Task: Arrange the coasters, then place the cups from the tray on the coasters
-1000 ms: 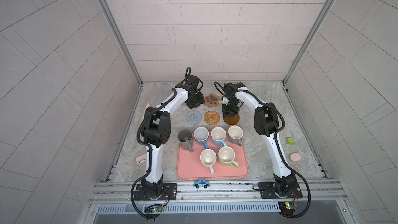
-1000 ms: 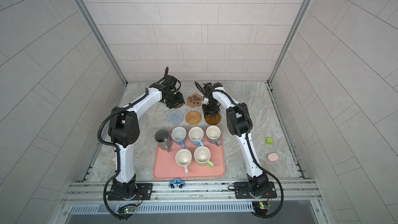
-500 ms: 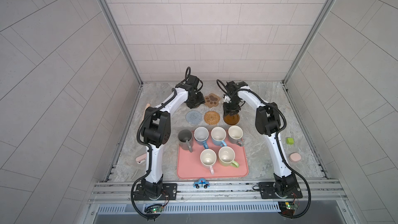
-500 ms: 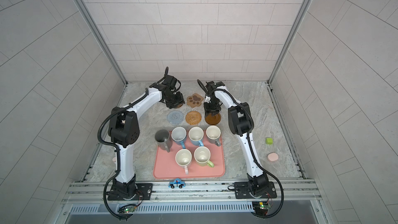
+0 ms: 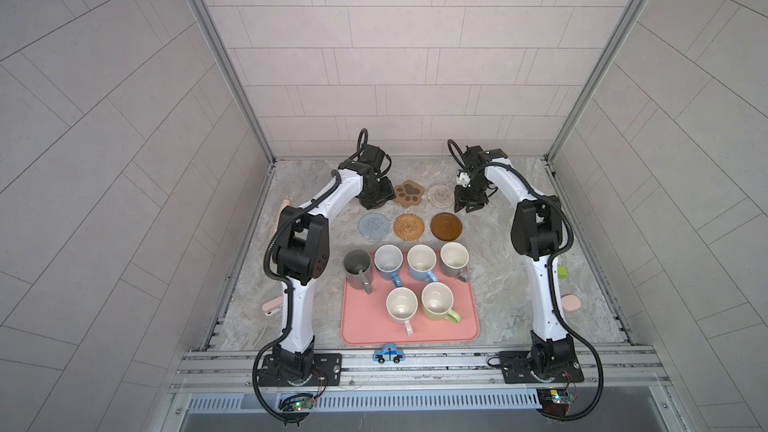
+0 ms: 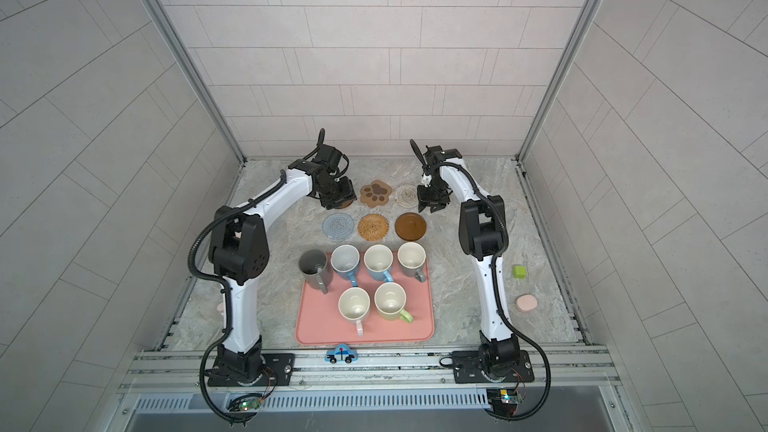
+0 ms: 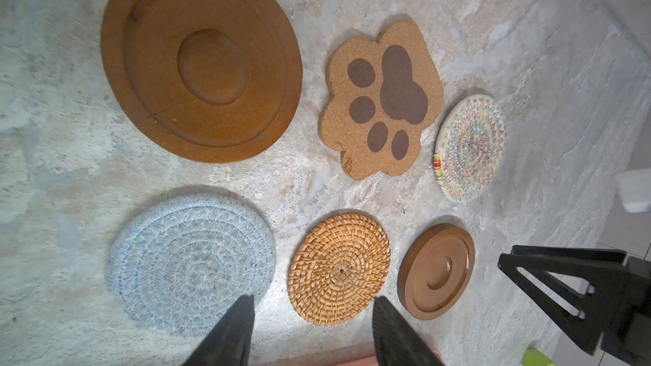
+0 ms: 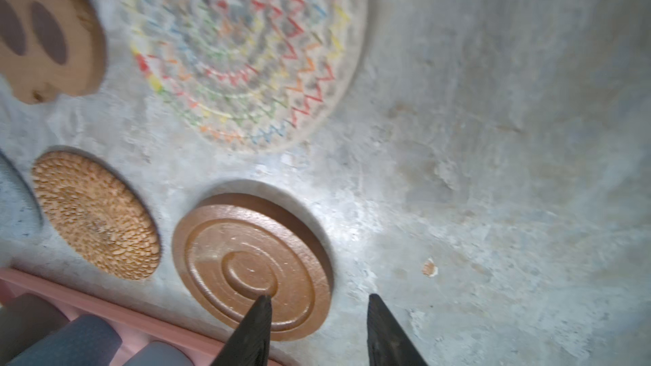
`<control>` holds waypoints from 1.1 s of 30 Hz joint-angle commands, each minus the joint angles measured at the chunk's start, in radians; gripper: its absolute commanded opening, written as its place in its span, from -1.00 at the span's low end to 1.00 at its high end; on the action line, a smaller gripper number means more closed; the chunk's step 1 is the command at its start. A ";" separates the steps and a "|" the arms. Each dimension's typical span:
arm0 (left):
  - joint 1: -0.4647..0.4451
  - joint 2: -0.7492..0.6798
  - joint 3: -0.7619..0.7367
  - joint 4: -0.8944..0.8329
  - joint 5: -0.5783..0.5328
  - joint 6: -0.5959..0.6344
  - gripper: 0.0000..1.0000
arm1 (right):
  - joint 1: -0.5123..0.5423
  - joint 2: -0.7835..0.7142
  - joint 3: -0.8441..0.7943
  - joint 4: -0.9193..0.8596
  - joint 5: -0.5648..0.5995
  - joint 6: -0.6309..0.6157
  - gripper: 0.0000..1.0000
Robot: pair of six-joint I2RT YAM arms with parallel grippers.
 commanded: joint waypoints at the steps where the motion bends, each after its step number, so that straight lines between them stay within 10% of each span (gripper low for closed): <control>1: 0.003 -0.047 -0.015 -0.015 -0.014 0.008 0.22 | 0.010 -0.052 -0.053 -0.018 0.017 -0.017 -0.07; 33: 0.002 -0.064 -0.031 -0.007 -0.034 -0.006 0.22 | 0.019 -0.106 -0.238 0.115 -0.087 0.050 -0.43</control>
